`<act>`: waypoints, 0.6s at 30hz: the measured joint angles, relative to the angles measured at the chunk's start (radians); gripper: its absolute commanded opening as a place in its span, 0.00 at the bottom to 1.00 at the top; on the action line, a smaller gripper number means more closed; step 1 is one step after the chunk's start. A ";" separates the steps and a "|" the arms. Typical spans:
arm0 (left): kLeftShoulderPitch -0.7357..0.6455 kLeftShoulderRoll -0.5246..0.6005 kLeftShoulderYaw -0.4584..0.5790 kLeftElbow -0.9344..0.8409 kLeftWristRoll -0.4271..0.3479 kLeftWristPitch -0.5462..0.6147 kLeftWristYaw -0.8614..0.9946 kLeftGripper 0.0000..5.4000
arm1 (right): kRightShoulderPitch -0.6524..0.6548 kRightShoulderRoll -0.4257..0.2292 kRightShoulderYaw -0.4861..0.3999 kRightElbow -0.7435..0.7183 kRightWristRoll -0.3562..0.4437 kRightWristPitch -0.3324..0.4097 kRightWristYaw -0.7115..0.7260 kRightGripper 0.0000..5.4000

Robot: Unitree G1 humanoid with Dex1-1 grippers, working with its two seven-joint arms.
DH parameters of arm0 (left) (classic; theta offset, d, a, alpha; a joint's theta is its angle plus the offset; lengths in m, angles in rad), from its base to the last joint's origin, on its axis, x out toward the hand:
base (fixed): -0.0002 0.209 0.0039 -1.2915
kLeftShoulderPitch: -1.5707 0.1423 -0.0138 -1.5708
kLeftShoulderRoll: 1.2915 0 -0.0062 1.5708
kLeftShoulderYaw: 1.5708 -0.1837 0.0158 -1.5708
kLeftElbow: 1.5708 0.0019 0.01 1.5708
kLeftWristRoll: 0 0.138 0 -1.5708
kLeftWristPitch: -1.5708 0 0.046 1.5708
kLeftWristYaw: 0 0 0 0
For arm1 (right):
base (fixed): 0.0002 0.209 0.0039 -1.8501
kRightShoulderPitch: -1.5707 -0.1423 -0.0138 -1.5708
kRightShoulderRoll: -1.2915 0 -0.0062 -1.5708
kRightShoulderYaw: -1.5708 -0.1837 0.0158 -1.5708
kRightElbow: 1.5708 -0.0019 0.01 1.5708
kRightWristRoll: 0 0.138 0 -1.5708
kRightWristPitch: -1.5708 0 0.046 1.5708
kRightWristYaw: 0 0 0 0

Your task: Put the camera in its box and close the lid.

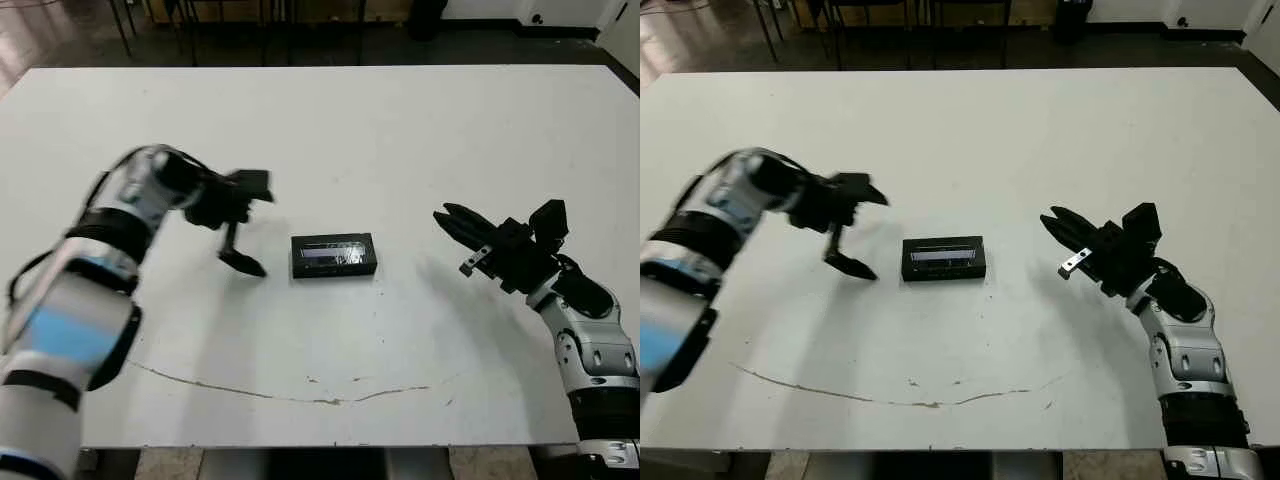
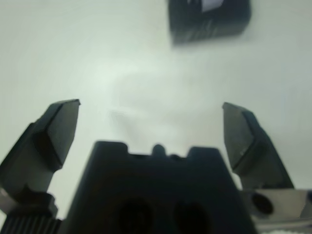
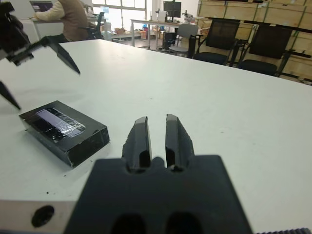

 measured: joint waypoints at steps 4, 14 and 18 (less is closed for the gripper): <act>0.019 0.060 0.050 -0.052 -0.055 -0.007 -0.045 0.98 | 0.000 0.001 0.000 0.006 0.000 -0.008 0.007 0.00; 0.352 -0.090 0.363 -0.705 -0.317 0.310 0.490 0.57 | -0.003 0.006 -0.001 0.006 0.000 -0.014 0.006 0.00; 0.505 -0.265 0.318 -1.036 -0.347 0.495 0.700 0.39 | -0.003 0.013 -0.006 0.010 0.002 -0.029 -0.007 0.00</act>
